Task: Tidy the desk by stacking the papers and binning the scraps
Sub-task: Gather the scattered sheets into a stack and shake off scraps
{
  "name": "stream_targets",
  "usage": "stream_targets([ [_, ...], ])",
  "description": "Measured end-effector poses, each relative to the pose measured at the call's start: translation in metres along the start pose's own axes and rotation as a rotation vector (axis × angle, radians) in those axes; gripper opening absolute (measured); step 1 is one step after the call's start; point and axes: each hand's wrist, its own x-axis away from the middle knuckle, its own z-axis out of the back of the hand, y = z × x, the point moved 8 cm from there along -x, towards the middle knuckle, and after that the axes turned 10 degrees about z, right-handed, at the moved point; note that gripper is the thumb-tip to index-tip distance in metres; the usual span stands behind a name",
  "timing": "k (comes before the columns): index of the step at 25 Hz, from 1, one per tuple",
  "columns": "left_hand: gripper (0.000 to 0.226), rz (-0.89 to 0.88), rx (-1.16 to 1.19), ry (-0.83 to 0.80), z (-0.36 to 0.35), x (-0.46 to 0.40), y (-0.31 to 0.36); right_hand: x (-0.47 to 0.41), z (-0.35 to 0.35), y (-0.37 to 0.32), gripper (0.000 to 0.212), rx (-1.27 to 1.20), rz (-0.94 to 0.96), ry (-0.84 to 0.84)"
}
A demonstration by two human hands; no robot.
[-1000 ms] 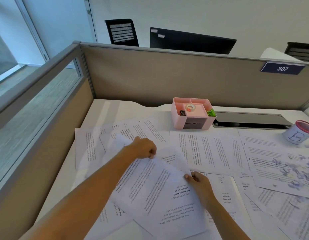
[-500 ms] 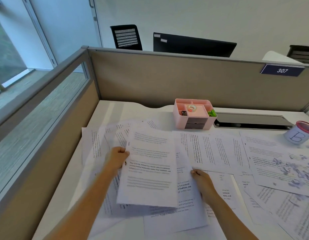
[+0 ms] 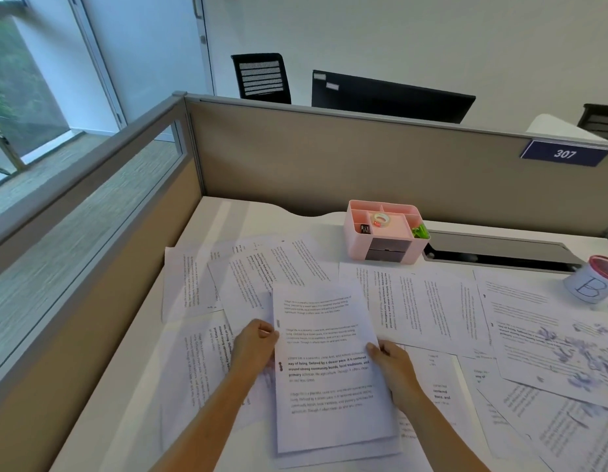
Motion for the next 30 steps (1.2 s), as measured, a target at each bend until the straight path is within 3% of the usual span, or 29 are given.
stream_targets([
  [4, 0.023, -0.138, -0.227, 0.266, 0.056, -0.028, 0.023, -0.010, 0.000, 0.006, 0.016, 0.009, -0.086, 0.045],
  [8, 0.044, -0.140, -0.482, 0.373, 0.090, -0.069, 0.043, -0.026, 0.001, 0.002, 0.025, 0.068, -0.143, 0.041],
  [14, 0.059, -0.307, -0.881, 0.244, 0.077, -0.130, 0.099, -0.049, 0.011, -0.024, 0.031, 0.115, 0.023, 0.145],
  [19, 0.061, -0.293, -1.081, 0.088, 0.047, -0.171, 0.125, -0.065, 0.011, -0.022, 0.033, 0.165, 0.091, 0.219],
  [30, 0.069, -0.229, -1.087, 0.041, 0.042, -0.191, 0.134, -0.074, 0.014, -0.017, 0.036, 0.201, 0.092, 0.205],
])
